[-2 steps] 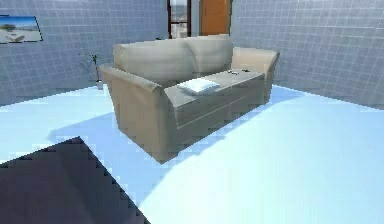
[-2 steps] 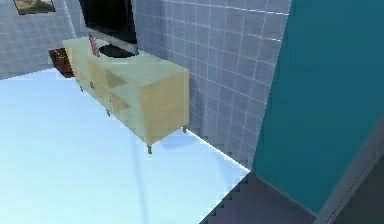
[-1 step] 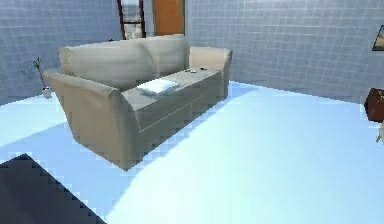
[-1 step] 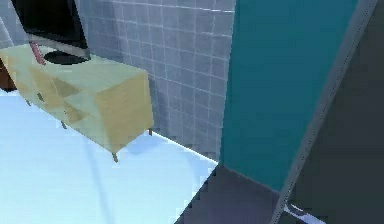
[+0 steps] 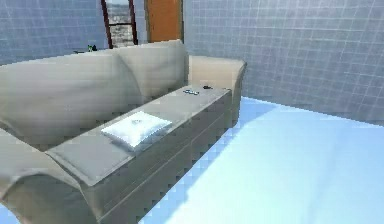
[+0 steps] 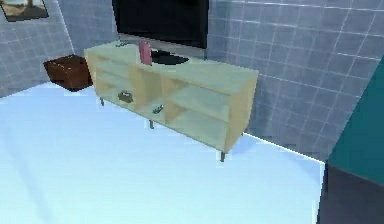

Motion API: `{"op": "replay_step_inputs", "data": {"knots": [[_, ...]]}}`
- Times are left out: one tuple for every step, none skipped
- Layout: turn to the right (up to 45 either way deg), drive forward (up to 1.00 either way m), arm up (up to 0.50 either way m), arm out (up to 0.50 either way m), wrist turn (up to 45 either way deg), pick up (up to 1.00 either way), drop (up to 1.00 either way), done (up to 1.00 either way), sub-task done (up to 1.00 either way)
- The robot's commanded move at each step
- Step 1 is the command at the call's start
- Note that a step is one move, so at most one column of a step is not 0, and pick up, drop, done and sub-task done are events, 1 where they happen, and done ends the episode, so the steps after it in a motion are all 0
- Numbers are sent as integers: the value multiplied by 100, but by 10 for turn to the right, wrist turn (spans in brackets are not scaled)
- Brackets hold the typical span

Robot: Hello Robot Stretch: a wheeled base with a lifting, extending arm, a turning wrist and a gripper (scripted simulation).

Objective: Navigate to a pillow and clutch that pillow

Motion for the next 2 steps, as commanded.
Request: {"op": "replay_step_inputs", "data": {"knots": [[60,0,0,0,0,0,0,0,0],[0,40,0,0,0,0,0,0,0]]}}
